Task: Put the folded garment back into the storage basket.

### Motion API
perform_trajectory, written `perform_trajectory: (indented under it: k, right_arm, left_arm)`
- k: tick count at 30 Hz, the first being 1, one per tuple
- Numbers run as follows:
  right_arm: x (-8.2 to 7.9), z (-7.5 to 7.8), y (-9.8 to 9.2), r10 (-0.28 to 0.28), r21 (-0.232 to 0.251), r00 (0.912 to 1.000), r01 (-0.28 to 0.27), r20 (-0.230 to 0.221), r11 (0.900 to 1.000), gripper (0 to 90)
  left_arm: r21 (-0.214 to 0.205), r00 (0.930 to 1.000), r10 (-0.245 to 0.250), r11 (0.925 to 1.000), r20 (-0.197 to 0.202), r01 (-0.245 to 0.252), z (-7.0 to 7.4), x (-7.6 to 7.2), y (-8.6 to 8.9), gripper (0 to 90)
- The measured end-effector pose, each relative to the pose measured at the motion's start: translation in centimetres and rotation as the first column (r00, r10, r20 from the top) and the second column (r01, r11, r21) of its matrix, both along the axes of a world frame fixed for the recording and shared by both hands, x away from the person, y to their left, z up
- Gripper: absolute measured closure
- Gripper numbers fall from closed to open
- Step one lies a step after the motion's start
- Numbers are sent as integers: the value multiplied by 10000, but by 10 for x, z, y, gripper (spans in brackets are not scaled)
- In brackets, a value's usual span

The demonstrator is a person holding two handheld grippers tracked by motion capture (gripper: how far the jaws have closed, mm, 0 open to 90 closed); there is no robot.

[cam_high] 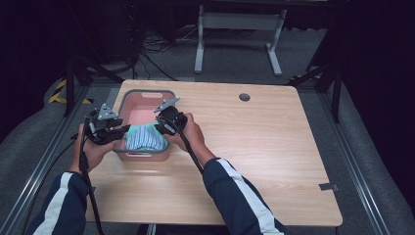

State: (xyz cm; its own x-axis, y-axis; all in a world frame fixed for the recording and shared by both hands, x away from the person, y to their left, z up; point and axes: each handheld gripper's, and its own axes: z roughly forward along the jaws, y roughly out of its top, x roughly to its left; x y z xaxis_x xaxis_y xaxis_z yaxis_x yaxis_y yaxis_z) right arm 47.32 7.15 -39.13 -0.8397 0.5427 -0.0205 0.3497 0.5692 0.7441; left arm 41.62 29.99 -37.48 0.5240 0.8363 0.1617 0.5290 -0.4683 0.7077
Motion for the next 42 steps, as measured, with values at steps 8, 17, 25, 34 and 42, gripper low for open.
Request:
perform_trajectory:
  k: [8, 17, 25, 34, 42]
  right_arm:
    - [-2, 0, -3, -95, -65, 9999, 96, 64, 9999, 664]
    - [-7, 2, -14, -101, -110, 9998, 104, 194, 9999, 557]
    - [-13, 10, -30, -95, -367, 9985, 115, 540, 9993, 533]
    - [-25, 20, -59, -201, -515, 9956, 249, 914, 9984, 512]
    - [-39, 26, -88, -283, -853, 9917, 392, 1250, 9956, 485]
  left_arm:
    - [-118, 9997, 38, 9999, 244, -35, 2, -3, -3, 583]
    - [-218, 9987, 2, 9998, 516, 9, 5, -11, -8, 520]
    - [-350, 9955, -160, 9992, 939, 194, 11, -21, -22, 464]
    - [-432, 9890, -787, 9955, 1254, 847, 19, -34, -50, 414]
    - [-440, 9808, -1218, 9906, 1521, 1298, 25, -47, -74, 345]
